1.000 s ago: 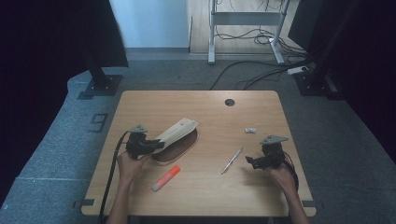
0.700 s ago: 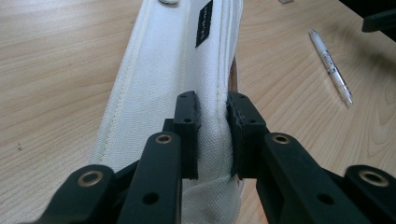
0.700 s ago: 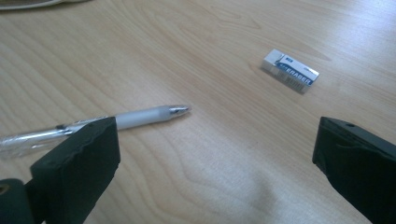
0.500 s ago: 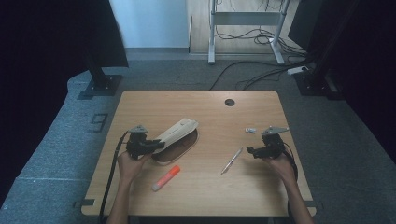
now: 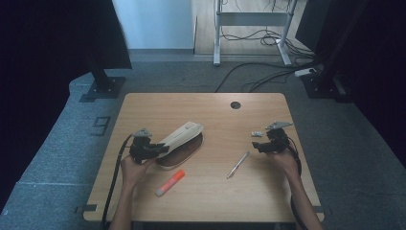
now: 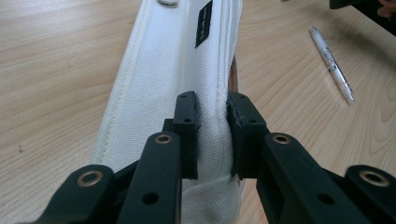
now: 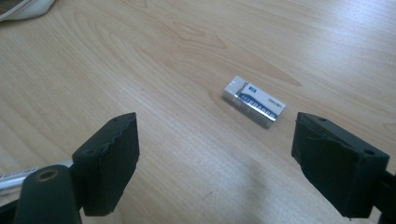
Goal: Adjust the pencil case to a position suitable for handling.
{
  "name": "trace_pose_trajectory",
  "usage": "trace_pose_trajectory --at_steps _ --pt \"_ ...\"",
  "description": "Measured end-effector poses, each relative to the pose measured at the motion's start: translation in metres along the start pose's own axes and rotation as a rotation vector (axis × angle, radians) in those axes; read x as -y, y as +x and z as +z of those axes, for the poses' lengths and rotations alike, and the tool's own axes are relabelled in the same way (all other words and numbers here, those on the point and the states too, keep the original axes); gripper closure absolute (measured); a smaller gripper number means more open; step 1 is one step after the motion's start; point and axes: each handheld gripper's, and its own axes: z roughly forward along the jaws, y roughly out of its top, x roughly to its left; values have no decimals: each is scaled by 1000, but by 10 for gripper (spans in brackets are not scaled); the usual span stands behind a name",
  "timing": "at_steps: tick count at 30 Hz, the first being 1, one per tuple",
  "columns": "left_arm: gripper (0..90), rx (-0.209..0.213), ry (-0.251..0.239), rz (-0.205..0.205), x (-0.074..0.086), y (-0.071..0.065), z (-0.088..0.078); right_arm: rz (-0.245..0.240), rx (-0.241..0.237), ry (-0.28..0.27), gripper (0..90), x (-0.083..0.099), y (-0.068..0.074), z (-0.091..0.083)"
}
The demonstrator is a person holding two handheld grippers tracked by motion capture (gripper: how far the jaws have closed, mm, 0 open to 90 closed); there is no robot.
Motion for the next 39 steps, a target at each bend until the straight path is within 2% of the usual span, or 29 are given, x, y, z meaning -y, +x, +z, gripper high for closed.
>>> trace_pose_trajectory --at_steps 12,24,35,39 --pt "751 6 -2 0 0 0 0 1 15 0 234 -7 -15 12" --pt "749 16 -3 -1 0 0 1 -6 -5 18 366 -12 -28 33" --pt "747 24 -5 -1 0 1 2 -16 -20 46 407 -15 -36 45" --pt "747 25 -4 0 0 1 2 -9 -41 59 437 -16 -40 51"
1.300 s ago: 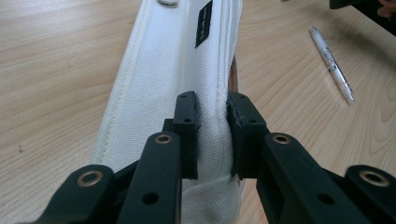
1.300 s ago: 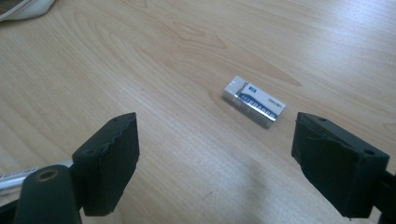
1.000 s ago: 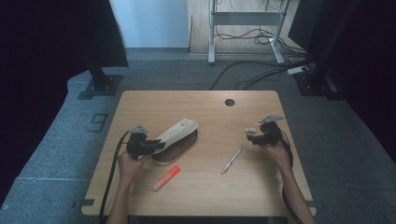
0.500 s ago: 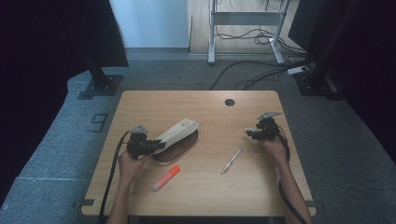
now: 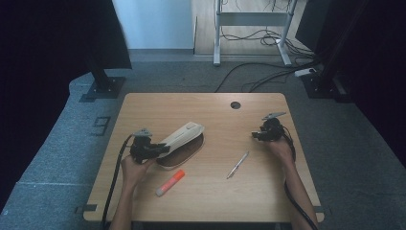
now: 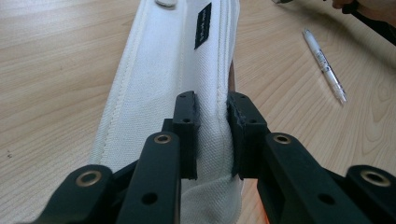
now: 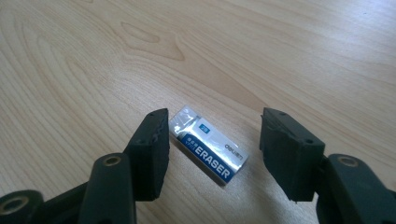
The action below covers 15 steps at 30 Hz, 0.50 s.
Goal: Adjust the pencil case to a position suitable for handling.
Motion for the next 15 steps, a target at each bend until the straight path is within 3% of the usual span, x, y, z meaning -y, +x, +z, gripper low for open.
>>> trace_pose_trajectory --at_steps 15 --pt "744 1 1 0 0 -1 0 -19 -34 14 676 4 11 -4"
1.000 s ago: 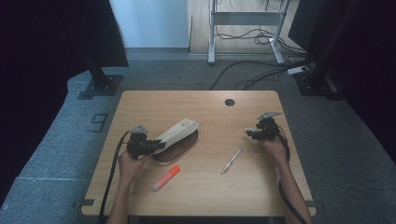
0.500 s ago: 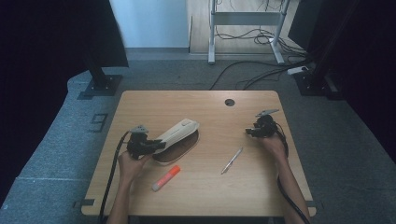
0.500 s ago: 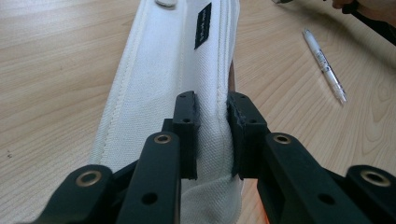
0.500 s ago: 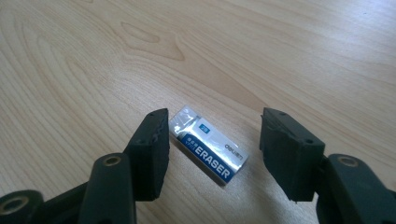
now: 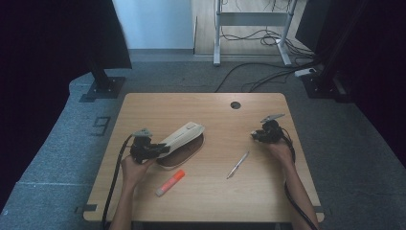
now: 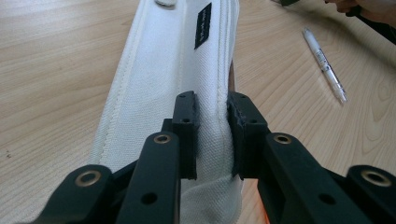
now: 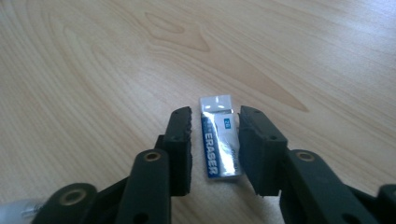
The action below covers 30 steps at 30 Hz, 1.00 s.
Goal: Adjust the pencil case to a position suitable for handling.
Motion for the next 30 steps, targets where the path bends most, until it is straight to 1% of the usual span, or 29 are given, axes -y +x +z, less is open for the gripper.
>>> trace_pose_trajectory --at_steps 2,6,7,12,13,17,20,21,25,28,29,30 --pt "743 0 0 -1 0 0 0 7 -7 7 708 1 1 -1" --pt "742 -1 0 0 0 0 0 18 7 13 714 1 4 -2" --pt "741 -1 -1 -1 0 0 0 29 9 12 716 1 4 -3" --pt "742 -1 -3 -3 0 0 -1 28 18 19 717 0 7 -5" --pt "742 -2 -6 -3 0 0 -1 27 15 5 717 -1 9 -7" --pt "742 -4 -7 -4 0 0 -2 27 7 -13 717 -4 13 -13" --pt "742 -6 -11 -6 -1 -1 -2 18 1 -23 717 -7 18 -19" --pt "743 -7 -13 -6 -1 -1 -3 21 -6 -31 717 -9 22 -22" --pt "745 -3 -15 -13 -1 0 -3 17 -17 -43 717 -12 27 -27" --pt "747 -5 -17 -12 -1 0 -4 11 -26 -49 717 -14 32 -31" --pt "748 -6 -16 -9 -1 0 -4 9 -30 -51 717 -15 35 -32" --pt "748 -6 -16 -9 -1 0 -4 9 -30 -51 717 -15 35 -32"
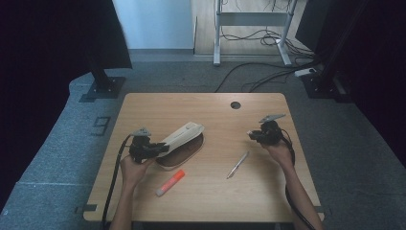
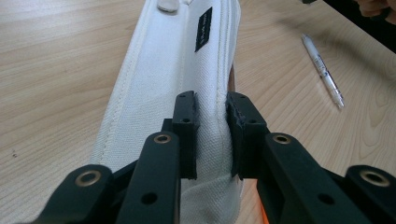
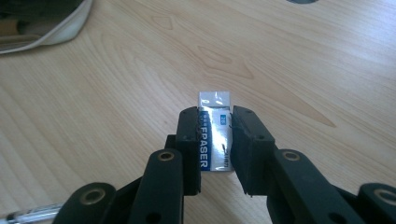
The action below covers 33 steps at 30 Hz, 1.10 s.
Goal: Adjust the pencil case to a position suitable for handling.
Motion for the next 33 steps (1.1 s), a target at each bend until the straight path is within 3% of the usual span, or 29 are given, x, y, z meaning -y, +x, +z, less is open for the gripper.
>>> trace_pose_trajectory --at_steps 10,33 --pt "747 -2 -3 2 0 0 0 -17 -38 -5 717 -5 16 1" --pt "744 -5 -9 11 0 -1 -1 -67 -116 -14 716 -25 54 24"
